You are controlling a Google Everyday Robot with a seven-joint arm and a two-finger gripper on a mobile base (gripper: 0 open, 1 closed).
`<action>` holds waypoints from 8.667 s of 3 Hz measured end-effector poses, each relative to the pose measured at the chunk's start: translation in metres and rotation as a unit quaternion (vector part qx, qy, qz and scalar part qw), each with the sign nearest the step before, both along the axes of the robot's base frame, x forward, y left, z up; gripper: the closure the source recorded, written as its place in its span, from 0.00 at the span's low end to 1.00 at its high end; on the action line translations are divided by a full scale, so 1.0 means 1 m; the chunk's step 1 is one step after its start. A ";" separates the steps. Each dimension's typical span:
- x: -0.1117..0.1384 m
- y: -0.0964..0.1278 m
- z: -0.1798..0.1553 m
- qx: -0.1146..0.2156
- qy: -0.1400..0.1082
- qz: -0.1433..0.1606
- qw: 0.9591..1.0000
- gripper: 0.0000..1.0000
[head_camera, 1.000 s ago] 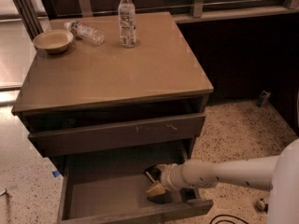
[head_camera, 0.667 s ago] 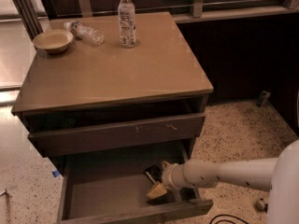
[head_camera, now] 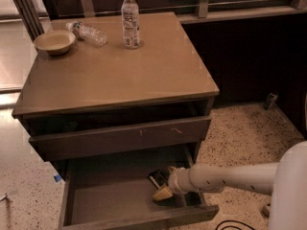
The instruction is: Pick rxbar chocolate from middle drawer and place on counter
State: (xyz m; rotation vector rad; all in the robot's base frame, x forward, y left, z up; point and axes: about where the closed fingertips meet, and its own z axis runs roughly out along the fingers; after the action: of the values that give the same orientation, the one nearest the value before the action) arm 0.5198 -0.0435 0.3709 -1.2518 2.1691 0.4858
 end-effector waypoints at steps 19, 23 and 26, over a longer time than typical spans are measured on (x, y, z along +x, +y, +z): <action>-0.064 0.067 0.393 -0.107 -0.005 0.229 0.967 1.00; -0.003 0.102 0.552 -0.087 -0.122 0.241 0.959 1.00; 0.076 0.063 0.539 -0.088 -0.116 0.178 0.973 1.00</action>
Offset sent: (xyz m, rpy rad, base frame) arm 0.0222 -0.0098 -0.0360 -0.0476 0.0182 -0.0489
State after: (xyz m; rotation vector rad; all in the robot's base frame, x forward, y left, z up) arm 0.5956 0.0196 0.9100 -1.7193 1.8283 0.2719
